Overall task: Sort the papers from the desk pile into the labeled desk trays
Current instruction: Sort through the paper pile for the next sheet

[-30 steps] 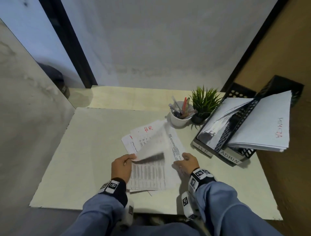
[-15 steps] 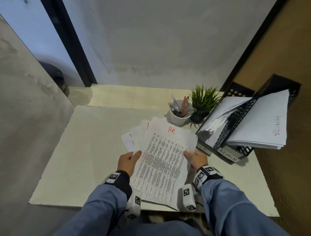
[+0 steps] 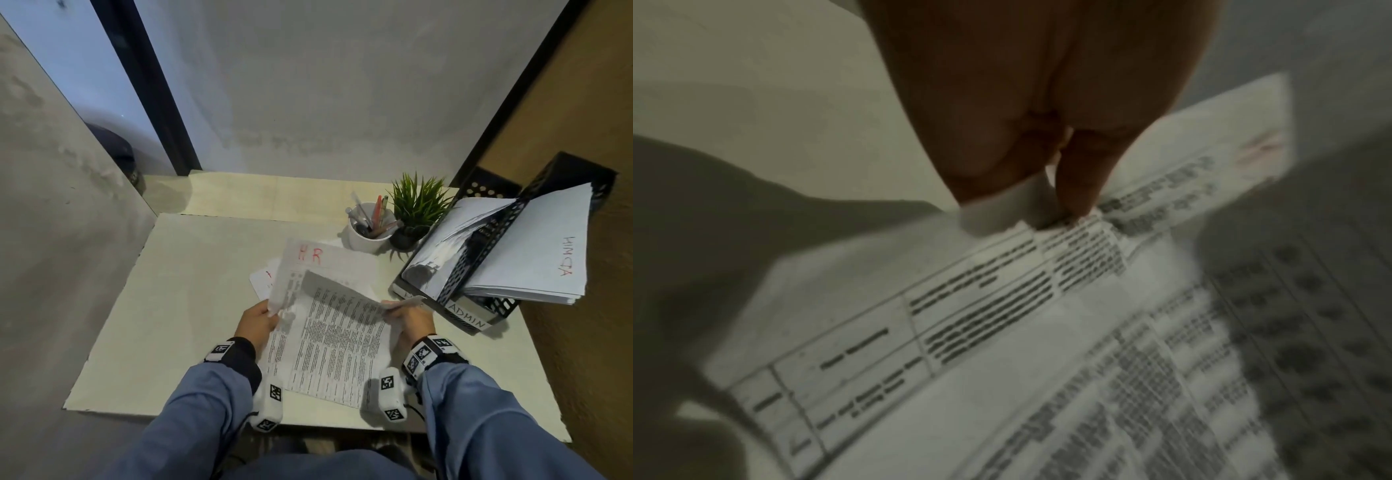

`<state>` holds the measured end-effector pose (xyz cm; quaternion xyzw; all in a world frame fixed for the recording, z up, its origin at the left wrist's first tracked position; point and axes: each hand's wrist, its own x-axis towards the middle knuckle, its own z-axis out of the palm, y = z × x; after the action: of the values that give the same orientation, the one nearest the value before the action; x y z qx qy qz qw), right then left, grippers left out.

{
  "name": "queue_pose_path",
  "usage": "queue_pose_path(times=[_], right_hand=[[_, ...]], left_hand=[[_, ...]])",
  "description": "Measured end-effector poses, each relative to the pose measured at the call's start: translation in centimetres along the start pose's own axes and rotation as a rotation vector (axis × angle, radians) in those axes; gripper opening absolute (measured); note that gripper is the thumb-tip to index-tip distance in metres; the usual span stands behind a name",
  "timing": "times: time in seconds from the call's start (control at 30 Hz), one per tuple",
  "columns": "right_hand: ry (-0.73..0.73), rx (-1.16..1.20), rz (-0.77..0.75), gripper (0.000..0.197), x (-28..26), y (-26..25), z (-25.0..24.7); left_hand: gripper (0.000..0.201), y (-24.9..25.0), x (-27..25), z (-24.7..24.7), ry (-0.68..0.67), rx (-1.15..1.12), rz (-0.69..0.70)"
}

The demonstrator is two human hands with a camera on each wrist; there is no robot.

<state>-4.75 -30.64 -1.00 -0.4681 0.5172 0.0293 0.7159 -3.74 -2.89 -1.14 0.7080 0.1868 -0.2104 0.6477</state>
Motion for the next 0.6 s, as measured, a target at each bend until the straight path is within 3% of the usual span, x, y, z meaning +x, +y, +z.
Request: queue_pose_path(times=[0.07, 0.13, 0.27, 0.4, 0.47, 0.53, 0.6], right_hand=[[0.007, -0.152, -0.117, 0.02, -1.2, -0.3, 0.3], [-0.011, -0.183, -0.07, 0.02, -1.8, -0.7, 0.6], [-0.109, -0.157, -0.102, 0.022, -2.2, 0.7, 0.6], [-0.101, -0.102, -0.084, 0.02, -1.4, 1.8, 0.7], [-0.102, -0.237, -0.074, 0.023, -1.1, 1.6, 0.3], [-0.08, -0.409, -0.066, 0.012, -1.2, 1.1, 0.1], [-0.116, -0.369, -0.098, 0.022, -1.3, 1.0, 0.0]], left_hand=[[0.051, 0.2, -0.6, 1.1, -0.091, 0.043, -0.017], [0.058, 0.5, -1.2, 2.2, -0.141, 0.087, -0.038], [0.048, 1.1, -1.8, 3.3, -0.099, 0.151, -0.051], [0.067, 1.2, -1.6, 3.5, -0.176, 0.214, -0.049], [0.07, 1.2, -1.5, 3.6, -0.212, 0.251, -0.063], [0.071, 1.5, -1.5, 3.5, -0.224, 0.261, -0.079], [0.071, 1.2, -1.1, 3.4, -0.196, 0.243, -0.059]])
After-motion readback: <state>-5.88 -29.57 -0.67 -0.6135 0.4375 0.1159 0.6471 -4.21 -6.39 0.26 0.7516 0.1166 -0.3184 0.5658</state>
